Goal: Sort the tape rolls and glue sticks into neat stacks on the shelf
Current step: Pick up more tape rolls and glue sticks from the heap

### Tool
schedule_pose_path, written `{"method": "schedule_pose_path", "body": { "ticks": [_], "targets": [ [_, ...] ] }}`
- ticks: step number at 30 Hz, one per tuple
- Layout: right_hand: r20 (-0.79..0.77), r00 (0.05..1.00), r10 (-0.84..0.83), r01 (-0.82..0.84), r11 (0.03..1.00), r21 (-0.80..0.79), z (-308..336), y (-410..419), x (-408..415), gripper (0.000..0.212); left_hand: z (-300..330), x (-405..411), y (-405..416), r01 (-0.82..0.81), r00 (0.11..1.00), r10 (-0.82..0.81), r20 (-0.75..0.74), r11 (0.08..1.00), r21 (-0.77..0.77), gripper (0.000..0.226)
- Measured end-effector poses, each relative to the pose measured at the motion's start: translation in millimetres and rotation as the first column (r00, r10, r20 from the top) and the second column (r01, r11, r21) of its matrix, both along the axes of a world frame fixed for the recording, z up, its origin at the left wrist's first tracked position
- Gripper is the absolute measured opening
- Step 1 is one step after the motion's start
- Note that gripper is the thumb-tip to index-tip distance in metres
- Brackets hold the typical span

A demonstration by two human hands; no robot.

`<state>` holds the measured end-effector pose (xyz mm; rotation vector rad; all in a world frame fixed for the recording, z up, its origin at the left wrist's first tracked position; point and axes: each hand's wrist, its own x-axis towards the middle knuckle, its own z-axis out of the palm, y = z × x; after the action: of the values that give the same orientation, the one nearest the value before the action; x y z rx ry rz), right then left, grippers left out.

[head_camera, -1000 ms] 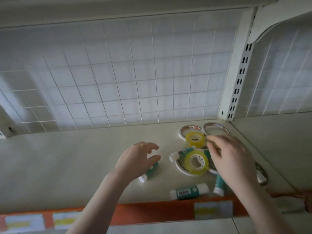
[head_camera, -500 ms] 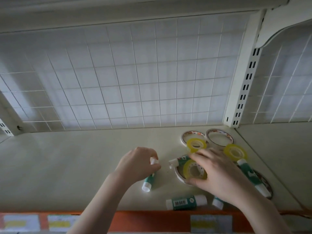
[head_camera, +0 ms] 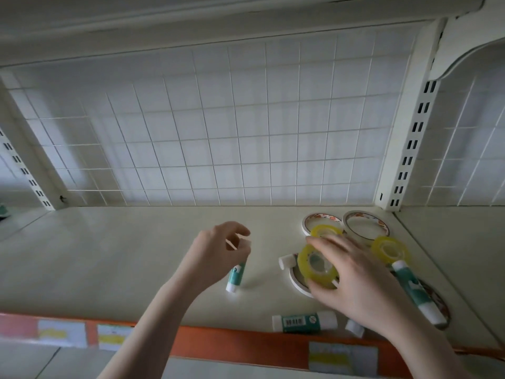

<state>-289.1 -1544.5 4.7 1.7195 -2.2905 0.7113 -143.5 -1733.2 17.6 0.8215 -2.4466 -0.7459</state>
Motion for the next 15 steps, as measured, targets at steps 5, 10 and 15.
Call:
{"method": "schedule_pose_path", "body": {
  "ticks": [5,10,15],
  "targets": [
    [0.128,0.987,0.095,-0.083,0.991,-0.100,0,-12,9,0.073,2,24,-1,-0.107,0.979,0.105,-0.174,0.994,-0.002,0.024],
    [0.178,0.976,0.125,-0.105,0.987,-0.120,-1,-33,35,0.075,10,58,-9,-0.159,0.951,0.146,-0.274,0.987,-0.027,0.022],
    [0.189,0.976,0.109,-0.091,0.990,-0.105,10,-67,73,0.070,19,101,-29,-0.217,0.916,0.189,-0.354,0.975,-0.040,0.034]
  ]
}}
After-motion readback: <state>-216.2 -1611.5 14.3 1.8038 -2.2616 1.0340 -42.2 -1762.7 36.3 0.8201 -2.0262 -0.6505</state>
